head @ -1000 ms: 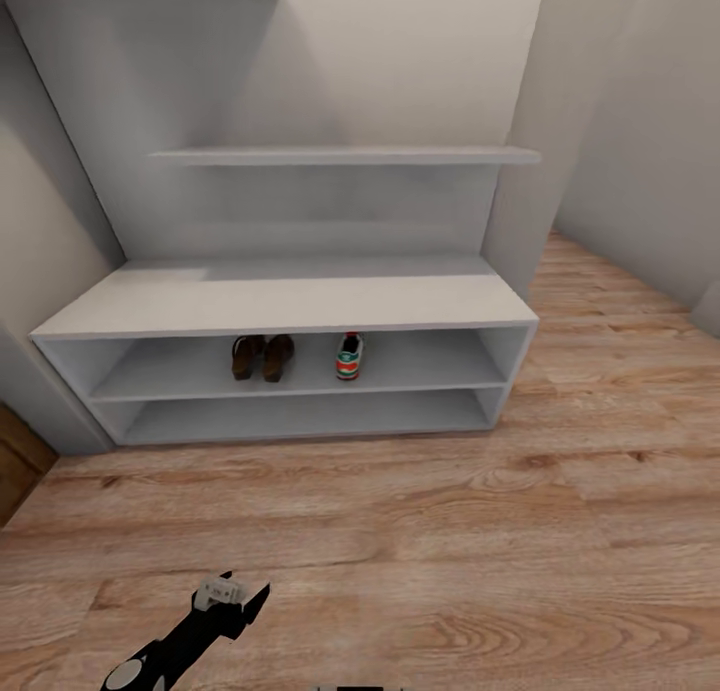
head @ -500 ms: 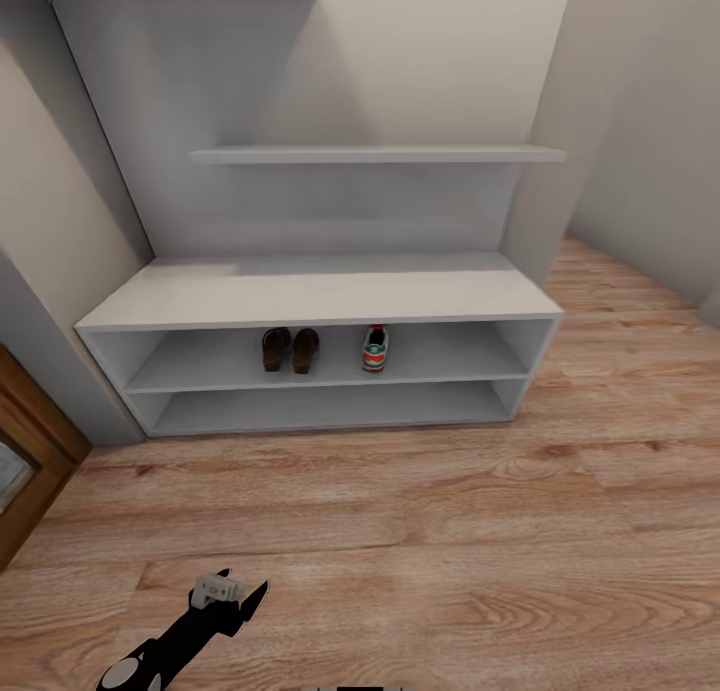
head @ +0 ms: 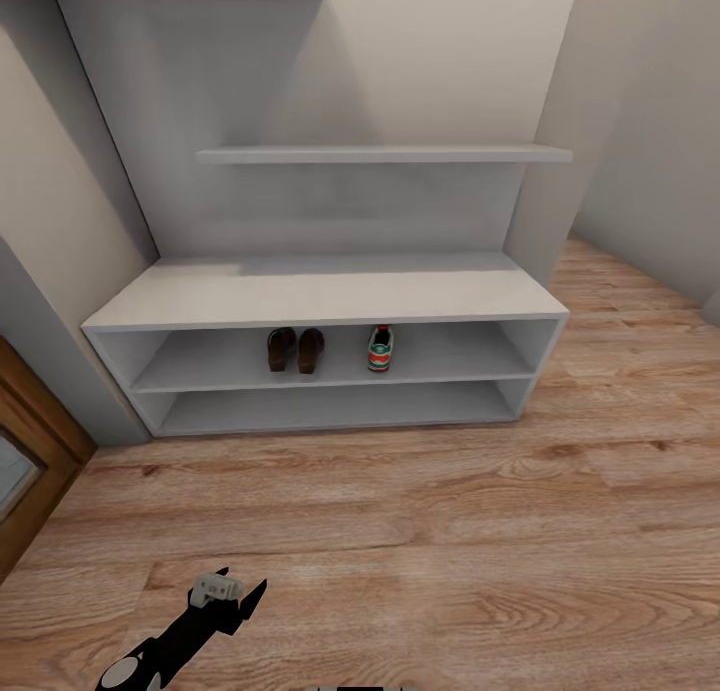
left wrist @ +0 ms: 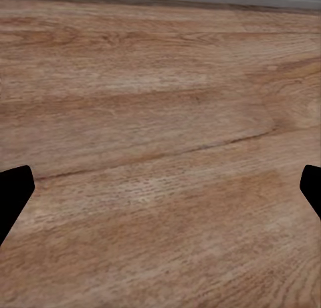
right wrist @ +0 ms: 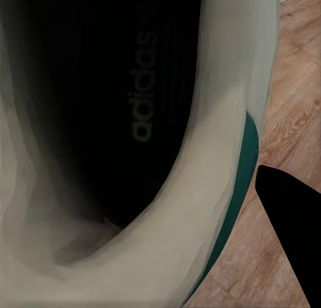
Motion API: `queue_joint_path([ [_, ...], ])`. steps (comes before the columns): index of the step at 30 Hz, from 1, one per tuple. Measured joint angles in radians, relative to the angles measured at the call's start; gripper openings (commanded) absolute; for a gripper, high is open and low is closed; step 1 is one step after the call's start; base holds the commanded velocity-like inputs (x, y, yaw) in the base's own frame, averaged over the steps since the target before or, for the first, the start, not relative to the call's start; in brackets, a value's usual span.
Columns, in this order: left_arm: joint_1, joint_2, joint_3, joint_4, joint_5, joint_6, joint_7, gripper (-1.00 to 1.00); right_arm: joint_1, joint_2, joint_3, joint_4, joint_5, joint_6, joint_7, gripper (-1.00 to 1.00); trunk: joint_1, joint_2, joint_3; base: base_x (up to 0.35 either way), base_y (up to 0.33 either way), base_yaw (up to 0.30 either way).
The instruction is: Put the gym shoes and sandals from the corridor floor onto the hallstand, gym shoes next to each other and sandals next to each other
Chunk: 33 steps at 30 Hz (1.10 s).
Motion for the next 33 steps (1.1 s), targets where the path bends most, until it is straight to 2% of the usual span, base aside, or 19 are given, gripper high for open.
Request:
queue_joint_path([
  [17, 0.0, -0.001, 0.001, 0.004, 0.001, 0.0, -0.001, 1.0, 0.0, 0.01, 0.001, -0.028, 0.0, 0.0, 0.0, -1.0, 0.0, 0.0, 0.0, 0.0, 0.0, 0.0],
  [21, 0.005, 0.0, 0.0, 0.009, 0.001, -0.005, -0.007, 1.0, 0.0, 0.048, 0.003, -0.025, 0.004, 0.0, 0.003, -1.0, 0.0, 0.0, 0.0, 0.0, 0.0, 0.0],
  [23, 0.015, 0.0, 0.0, 0.006, 0.001, -0.007, -0.025, 1.0, 0.0, 0.078, 0.019, -0.024, 0.015, 0.0, 0.003, -1.0, 0.0, 0.0, 0.0, 0.0, 0.0, 0.0],
  [25, 0.023, 0.0, 0.001, 0.002, 0.001, -0.008, -0.045, 1.0, 0.0, 0.102, 0.045, -0.024, 0.028, 0.0, 0.003, -1.0, 0.0, 0.0, 0.0, 0.0, 0.0, 0.0],
  [26, 0.029, 0.0, 0.001, 0.0, 0.001, -0.009, -0.07, 1.0, 0.0, 0.126, 0.083, -0.023, 0.043, 0.001, 0.003, -1.0, 0.0, 0.0, 0.0, 0.0, 0.0, 0.0],
  [28, 0.033, 0.001, 0.002, -0.001, 0.001, -0.009, -0.099, 1.0, 0.0, 0.152, 0.129, -0.021, 0.06, 0.001, 0.002, -1.0, 0.0, 0.0, 0.0, 0.0, 0.0, 0.0],
  [29, 0.035, 0.002, 0.002, -0.002, 0.001, -0.009, -0.127, 1.0, 0.0, 0.174, 0.179, -0.014, 0.073, 0.001, 0.001, -1.0, 0.0, 0.0, 0.0, 0.0, 0.0, 0.0],
  [31, 0.037, 0.003, 0.004, -0.003, 0.001, -0.009, -0.153, 1.0, 0.0, 0.2, 0.228, -0.002, 0.08, 0.002, 0.0, -1.0, 0.0, 0.0, 0.0, 0.0, 0.0, 0.0],
  [32, 0.038, 0.005, 0.007, -0.003, 0.001, -0.009, -0.176, 1.0, 0.0, 0.224, 0.277, 0.017, 0.086, 0.004, -0.002, -1.0, 0.0, 0.0, 0.0, 0.0, 0.0, 0.0],
  [33, 0.039, 0.006, 0.01, -0.003, 0.001, -0.009, -0.188, 1.0, 0.0, 0.237, 0.303, 0.028, 0.086, 0.005, -0.002, -1.0, 0.0, 0.0, 0.0, 0.0, 0.0, 0.0],
])
